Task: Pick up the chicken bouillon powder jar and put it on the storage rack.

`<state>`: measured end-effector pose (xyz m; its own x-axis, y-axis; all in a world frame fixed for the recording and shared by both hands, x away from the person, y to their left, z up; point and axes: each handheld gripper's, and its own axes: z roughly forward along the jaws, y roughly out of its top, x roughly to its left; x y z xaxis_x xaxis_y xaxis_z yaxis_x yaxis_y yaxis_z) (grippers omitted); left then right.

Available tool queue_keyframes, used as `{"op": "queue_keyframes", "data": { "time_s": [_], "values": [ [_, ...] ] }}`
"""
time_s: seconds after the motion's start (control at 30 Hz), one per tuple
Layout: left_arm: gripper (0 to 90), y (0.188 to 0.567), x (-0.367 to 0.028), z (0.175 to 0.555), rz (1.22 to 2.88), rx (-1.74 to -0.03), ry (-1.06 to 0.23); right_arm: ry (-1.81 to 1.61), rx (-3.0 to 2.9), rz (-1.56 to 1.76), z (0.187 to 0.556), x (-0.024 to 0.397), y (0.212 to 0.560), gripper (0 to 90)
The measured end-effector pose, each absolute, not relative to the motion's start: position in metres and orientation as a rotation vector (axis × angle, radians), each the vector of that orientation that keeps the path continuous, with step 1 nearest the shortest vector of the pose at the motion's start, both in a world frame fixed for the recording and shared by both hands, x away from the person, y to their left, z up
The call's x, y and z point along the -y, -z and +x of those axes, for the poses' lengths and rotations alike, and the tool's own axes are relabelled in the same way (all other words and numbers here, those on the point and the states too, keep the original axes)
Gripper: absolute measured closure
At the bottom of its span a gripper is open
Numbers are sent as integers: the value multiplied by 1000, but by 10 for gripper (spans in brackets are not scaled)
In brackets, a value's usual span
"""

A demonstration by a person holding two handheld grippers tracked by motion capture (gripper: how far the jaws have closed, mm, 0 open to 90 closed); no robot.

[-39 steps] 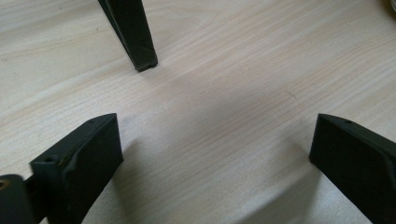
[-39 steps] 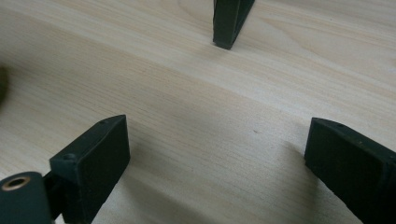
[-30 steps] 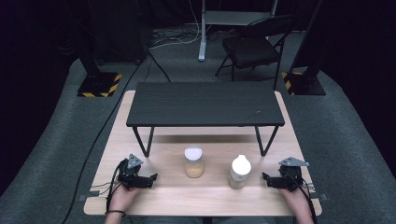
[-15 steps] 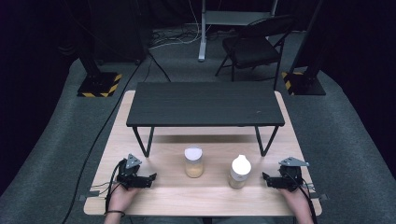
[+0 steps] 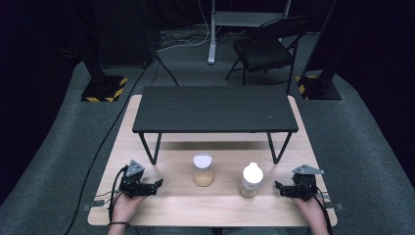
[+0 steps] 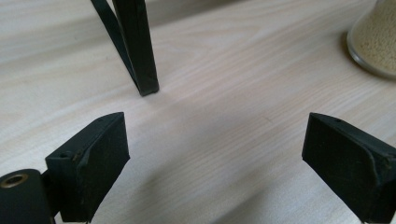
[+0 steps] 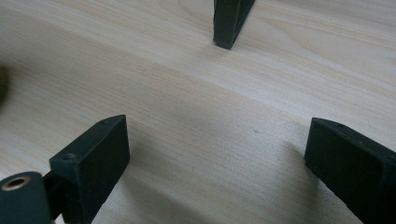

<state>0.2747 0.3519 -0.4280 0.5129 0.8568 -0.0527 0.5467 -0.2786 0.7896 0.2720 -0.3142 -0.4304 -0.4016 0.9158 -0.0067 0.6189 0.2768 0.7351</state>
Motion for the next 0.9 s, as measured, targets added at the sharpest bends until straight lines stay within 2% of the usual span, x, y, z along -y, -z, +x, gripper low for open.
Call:
{"op": "queue_keyframes", "data": {
  "time_s": [0.17, 0.43, 0.9],
  "values": [
    [71, 423, -350, 267, 1936, -1118, -534, -924, -2123, 1377, 272, 315, 430, 56],
    [73, 415, -353, 262, 1867, -1082, -495, -925, -2125, 1376, 272, 315, 430, 56],
    [73, 402, -343, 257, 1871, -1023, -500, -930, -2124, 1375, 272, 316, 431, 54]
  ]
}}
